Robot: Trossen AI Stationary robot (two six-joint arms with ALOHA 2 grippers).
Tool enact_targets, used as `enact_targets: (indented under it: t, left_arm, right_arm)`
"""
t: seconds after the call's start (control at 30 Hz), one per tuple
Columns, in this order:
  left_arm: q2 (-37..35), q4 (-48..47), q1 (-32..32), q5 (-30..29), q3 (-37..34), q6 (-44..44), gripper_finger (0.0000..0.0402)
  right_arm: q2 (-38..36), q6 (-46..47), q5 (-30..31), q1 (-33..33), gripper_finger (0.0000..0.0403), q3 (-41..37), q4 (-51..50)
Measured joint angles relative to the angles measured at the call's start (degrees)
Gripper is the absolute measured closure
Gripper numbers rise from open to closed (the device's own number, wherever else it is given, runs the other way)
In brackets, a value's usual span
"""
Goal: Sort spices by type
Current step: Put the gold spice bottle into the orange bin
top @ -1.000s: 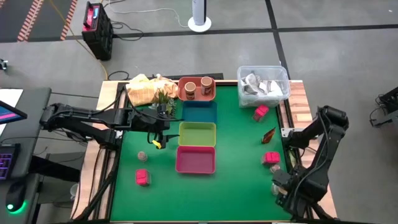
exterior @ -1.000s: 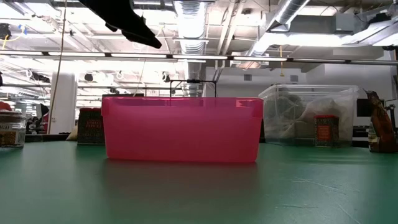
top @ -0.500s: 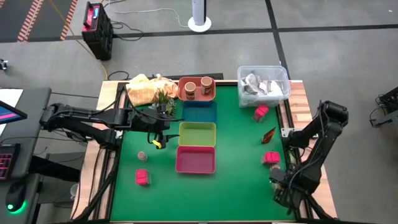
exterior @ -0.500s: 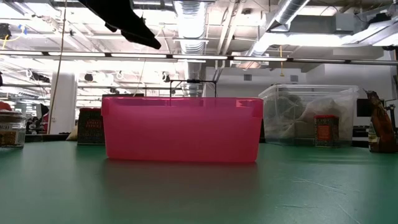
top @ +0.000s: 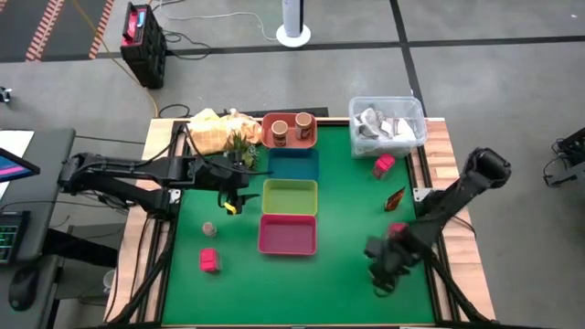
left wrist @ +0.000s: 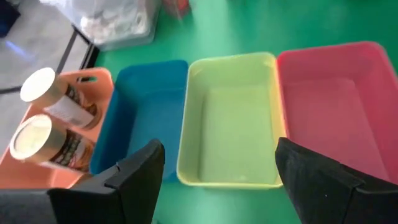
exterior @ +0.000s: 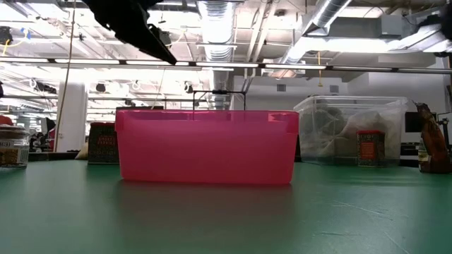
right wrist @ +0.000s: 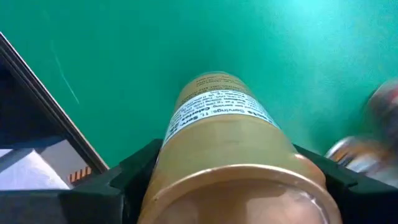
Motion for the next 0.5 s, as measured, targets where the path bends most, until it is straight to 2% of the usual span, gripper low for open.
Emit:
enact_targets:
  t: [0.1,0.3,0.5]
  left_arm:
    - [0.15,0.39,2.31,2.36,0.00,0.65,0.0111]
    - [0.20,1.40,5.48,2.63,0.00,1.26,0.0111]
    - [0.23,14.16,6.24,5.12,-7.01,1.33,0.0111]
  right_arm:
    - [-0.04,-10.67,0.57,-7.42,0.0099,2.67,-2.64]
    - [-0.02,-30.84,3.96,-22.62,0.0099,7.96,-6.17]
    - [2.64,-49.11,10.03,-34.42,0.0099,14.63,-10.51]
